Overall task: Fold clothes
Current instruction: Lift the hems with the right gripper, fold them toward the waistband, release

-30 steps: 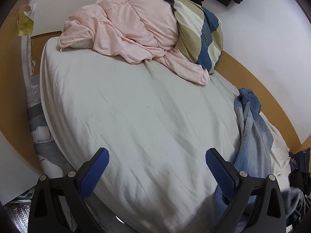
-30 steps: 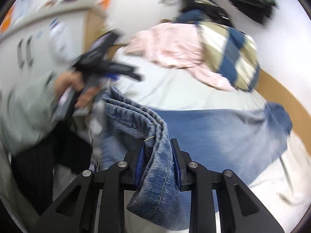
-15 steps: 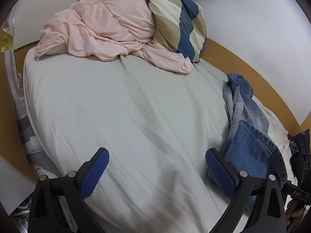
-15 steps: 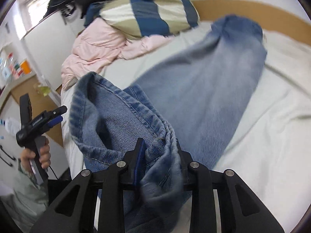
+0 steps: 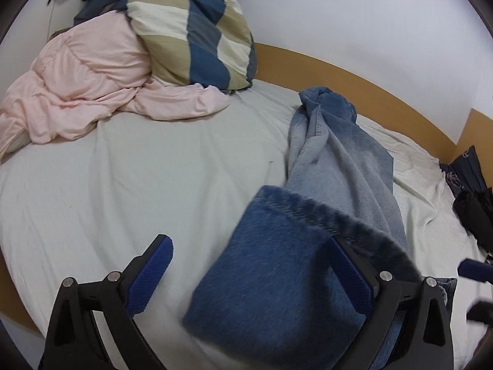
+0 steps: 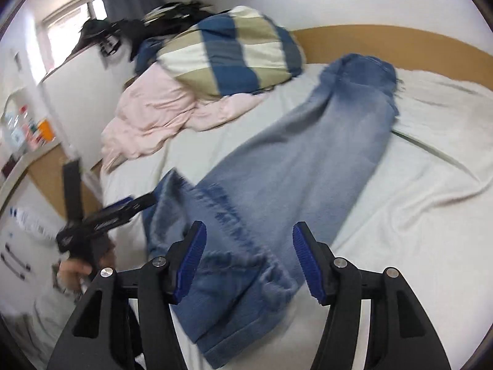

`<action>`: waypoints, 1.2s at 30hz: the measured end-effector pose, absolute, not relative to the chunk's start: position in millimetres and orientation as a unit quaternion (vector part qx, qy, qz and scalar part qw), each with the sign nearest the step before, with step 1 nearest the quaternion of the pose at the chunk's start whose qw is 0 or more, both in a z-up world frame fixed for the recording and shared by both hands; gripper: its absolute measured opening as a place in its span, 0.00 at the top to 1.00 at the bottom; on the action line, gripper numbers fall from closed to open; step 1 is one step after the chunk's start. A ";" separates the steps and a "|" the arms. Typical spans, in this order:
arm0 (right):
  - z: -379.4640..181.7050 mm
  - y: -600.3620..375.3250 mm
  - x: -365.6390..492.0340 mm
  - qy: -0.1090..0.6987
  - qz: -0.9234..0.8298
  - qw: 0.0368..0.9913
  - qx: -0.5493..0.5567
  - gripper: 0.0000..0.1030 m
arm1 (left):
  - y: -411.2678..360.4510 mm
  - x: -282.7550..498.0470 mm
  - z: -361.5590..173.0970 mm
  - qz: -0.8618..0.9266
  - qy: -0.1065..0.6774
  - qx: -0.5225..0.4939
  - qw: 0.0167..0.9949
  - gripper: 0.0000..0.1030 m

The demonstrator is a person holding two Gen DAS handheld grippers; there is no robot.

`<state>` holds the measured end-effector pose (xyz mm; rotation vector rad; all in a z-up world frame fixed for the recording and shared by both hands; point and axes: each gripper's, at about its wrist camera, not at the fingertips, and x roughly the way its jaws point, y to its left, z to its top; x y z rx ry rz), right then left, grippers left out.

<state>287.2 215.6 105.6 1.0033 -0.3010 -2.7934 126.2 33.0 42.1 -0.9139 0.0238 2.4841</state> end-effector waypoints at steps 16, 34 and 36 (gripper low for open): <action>48.8 164.4 264.9 0.025 -0.910 0.048 0.411 0.79 | 47.8 120.0 34.5 0.893 0.003 -0.389 0.227 0.02; 48.3 205.3 256.7 0.000 -0.939 -0.009 0.343 0.93 | 38.1 118.0 21.1 0.882 0.005 -0.405 0.240 0.01; 52.2 214.2 262.6 -0.018 -0.944 -0.016 0.328 0.63 | 38.2 116.3 19.9 0.880 0.003 -0.409 0.240 0.00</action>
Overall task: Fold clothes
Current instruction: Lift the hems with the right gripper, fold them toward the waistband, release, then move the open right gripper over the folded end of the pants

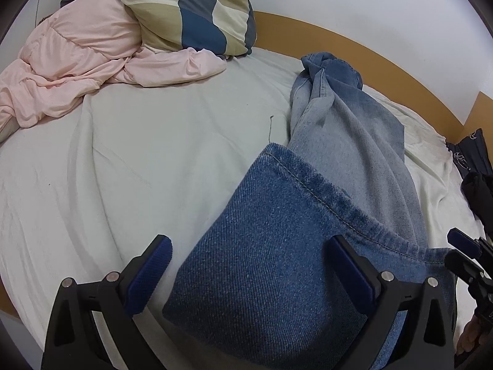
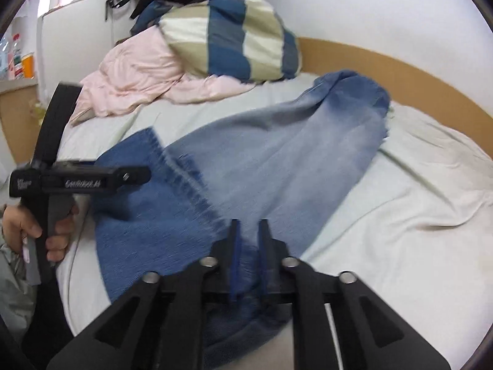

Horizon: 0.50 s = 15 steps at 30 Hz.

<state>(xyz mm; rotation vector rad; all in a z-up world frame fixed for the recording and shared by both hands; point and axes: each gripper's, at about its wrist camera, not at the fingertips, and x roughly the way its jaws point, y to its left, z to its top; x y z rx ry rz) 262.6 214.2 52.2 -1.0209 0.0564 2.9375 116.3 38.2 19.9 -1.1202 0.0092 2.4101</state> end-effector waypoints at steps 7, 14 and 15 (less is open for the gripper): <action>36.5 247.6 263.5 0.106 0.939 -0.006 -0.327 0.25 | 44.0 114.0 14.0 0.876 0.011 -0.425 0.229 0.00; 26.1 267.4 261.1 0.161 0.925 -0.004 -0.343 0.06 | 49.5 114.6 9.4 0.876 0.028 -0.431 0.215 0.00; 24.7 270.3 260.7 0.169 0.923 -0.005 -0.345 0.04 | 49.7 114.5 8.9 0.876 0.028 -0.431 0.215 0.00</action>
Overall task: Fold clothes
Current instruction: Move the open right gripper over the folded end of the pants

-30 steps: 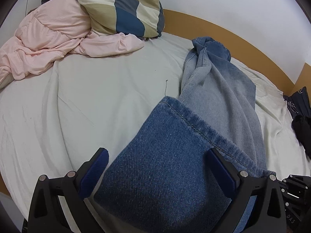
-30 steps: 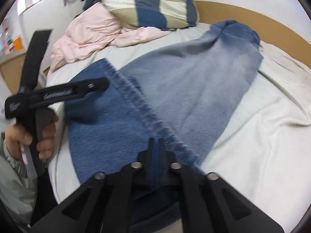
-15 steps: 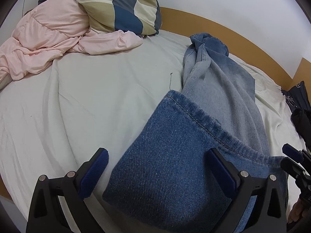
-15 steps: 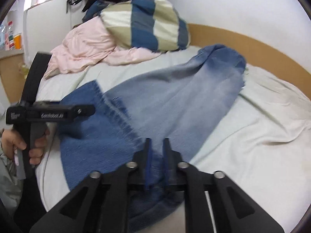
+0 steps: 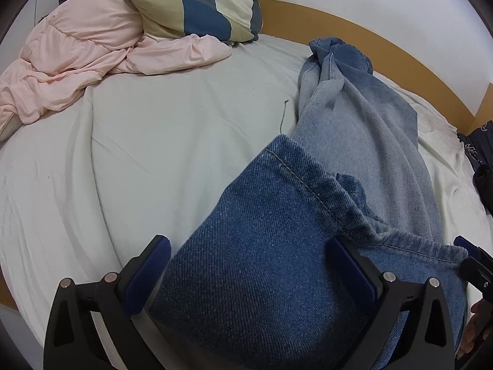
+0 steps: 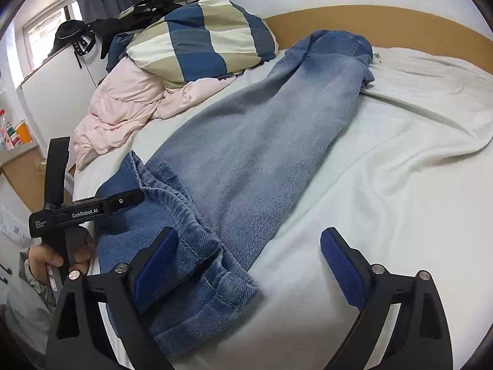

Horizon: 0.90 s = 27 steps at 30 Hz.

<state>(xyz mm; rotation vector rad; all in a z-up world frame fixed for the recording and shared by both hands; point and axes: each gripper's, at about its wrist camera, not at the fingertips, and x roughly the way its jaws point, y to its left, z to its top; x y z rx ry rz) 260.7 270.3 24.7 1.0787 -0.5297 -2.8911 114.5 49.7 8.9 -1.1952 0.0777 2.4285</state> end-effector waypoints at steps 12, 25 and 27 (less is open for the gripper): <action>11.4 283.4 253.1 -0.218 -0.904 0.016 0.368 0.00 | 49.8 115.0 7.5 0.876 0.030 -0.432 0.215 0.00; 12.1 281.5 251.4 -0.207 -0.904 0.010 0.373 0.00 | 50.8 115.4 5.7 0.874 0.030 -0.431 0.222 0.00; 13.4 274.2 248.9 -0.181 -0.906 -0.010 0.382 0.00 | 51.0 114.7 5.5 0.874 0.031 -0.431 0.224 0.00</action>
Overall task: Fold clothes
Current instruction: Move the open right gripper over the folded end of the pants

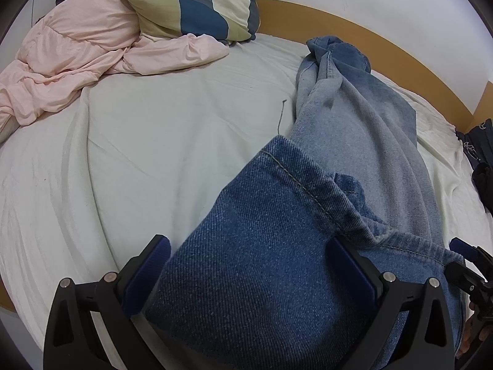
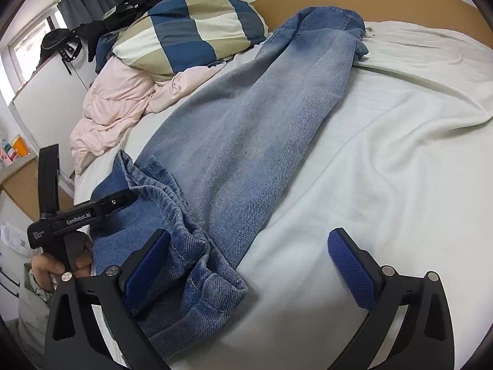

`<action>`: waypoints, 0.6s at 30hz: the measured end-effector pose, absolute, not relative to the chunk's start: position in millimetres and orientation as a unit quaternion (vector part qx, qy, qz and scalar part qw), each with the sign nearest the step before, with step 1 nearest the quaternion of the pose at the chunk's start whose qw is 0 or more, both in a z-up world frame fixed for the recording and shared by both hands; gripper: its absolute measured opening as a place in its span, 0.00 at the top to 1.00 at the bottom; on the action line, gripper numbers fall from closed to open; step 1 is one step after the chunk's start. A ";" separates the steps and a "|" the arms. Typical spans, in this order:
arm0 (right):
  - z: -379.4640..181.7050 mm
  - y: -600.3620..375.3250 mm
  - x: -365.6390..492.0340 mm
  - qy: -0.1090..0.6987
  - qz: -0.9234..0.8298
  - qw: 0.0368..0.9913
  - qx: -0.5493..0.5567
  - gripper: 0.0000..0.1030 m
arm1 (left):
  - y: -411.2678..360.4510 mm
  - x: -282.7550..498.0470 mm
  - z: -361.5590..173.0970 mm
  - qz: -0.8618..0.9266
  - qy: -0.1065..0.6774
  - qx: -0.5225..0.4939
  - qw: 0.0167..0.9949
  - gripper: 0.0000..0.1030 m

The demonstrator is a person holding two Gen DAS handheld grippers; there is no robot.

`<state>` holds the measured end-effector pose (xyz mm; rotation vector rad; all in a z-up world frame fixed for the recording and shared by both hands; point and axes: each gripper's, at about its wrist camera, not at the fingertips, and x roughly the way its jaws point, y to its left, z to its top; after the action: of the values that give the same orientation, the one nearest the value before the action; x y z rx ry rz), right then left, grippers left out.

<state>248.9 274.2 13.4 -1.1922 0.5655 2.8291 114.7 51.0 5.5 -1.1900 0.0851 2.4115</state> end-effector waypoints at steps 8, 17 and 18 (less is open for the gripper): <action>48.4 207.1 281.5 -0.038 0.948 0.021 -0.316 0.00 | 52.3 113.5 5.7 0.872 0.033 -0.433 0.223 0.00; 44.3 117.6 305.2 -0.299 0.891 -0.040 -0.339 0.00 | 50.9 115.6 6.1 0.871 0.034 -0.433 0.227 0.00; 41.5 112.0 304.3 -0.316 0.885 -0.042 -0.340 0.00 | 50.9 115.9 6.5 0.871 0.034 -0.434 0.228 0.00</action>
<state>304.3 112.0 41.5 -1.0968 -1.0198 2.8572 115.9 50.9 6.5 -1.1941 0.0932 2.3996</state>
